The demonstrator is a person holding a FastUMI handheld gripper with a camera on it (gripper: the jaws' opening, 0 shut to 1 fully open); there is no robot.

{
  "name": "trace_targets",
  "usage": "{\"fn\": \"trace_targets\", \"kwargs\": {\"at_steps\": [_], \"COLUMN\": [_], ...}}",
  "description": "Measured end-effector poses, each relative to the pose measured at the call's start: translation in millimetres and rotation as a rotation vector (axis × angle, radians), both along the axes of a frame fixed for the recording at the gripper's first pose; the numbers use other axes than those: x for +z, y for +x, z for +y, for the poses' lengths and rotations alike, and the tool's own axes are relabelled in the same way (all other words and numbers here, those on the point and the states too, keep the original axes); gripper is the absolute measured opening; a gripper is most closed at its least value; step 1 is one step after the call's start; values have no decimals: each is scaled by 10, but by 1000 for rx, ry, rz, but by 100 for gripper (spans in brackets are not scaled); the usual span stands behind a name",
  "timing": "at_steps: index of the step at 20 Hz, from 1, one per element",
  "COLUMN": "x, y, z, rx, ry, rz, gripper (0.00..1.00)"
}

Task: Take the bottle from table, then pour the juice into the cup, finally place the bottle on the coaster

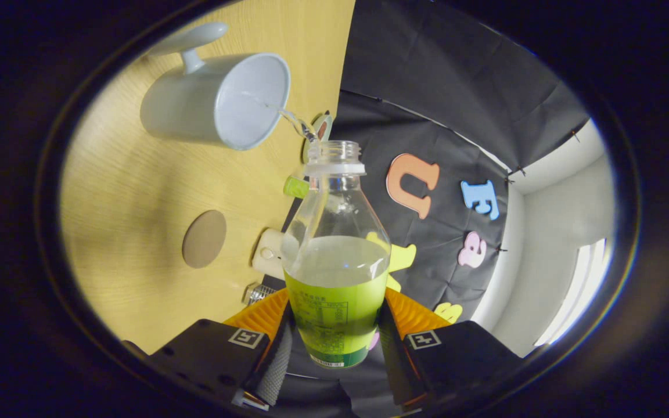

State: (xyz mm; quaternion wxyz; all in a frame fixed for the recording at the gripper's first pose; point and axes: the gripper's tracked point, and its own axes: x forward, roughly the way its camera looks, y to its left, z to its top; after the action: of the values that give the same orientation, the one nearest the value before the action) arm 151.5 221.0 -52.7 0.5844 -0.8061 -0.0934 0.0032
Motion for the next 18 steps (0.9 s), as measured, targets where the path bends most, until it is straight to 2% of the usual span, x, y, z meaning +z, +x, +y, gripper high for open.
{"fn": "trace_targets", "kwargs": {"at_steps": [18], "x": [192], "y": [2], "z": [16], "rx": [35], "ry": [-121], "rz": [-116], "gripper": [75]}}
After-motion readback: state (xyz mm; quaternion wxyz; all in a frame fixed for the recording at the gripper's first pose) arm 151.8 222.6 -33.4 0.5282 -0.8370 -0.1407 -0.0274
